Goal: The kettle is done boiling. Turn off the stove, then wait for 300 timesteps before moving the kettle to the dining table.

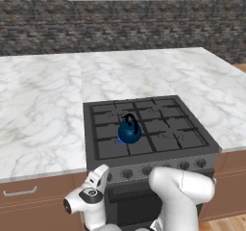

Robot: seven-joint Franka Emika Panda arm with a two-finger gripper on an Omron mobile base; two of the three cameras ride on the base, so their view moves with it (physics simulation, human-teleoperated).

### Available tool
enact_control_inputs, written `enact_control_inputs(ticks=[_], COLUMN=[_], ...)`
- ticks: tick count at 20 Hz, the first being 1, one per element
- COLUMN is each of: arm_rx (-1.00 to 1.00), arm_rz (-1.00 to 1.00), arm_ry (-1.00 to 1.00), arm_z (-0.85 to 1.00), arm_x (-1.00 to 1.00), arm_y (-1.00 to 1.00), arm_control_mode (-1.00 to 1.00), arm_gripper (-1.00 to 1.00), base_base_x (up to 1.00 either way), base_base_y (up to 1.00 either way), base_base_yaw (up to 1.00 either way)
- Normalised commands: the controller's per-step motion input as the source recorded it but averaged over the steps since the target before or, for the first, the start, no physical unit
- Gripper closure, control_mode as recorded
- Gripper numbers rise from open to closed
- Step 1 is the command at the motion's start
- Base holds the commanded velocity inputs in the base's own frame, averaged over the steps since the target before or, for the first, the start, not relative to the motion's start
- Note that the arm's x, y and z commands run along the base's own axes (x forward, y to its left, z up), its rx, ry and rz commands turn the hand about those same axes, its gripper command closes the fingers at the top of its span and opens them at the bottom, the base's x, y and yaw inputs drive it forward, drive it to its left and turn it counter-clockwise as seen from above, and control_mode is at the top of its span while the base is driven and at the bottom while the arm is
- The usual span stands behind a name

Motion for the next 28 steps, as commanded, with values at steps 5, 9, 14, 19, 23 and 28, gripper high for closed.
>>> enact_control_inputs(ticks=[5, 9, 14, 19, 23, 28], arm_rx=[0.23, 0.22, 0.21, 0.21, 0.2, 0.09], arm_rz=[-0.1, -0.09, -0.09, -0.1, -0.08, -0.06], arm_ry=[-0.01, -0.01, -0.02, 0.0, -0.02, -0.01], arm_z=[-0.09, -0.08, -0.12, -0.18, -0.15, -0.06], arm_x=[-0.09, -0.12, -0.16, -0.18, -0.28, -0.04], arm_y=[0.0, 0.0, 0.0, 0.0, 0.0, 0.1], arm_control_mode=[-1.0, -1.0, -1.0, -1.0, -1.0, -1.0], arm_gripper=[1.0, 1.0, 1.0, 1.0, 1.0, -1.0], base_base_x=[0.0, 0.0, 0.0, 0.0, 0.0, 0.0], base_base_y=[0.0, 0.0, 0.0, 0.0, 0.0, 0.0], base_base_yaw=[0.0, 0.0, 0.0, 0.0, 0.0, 0.0])
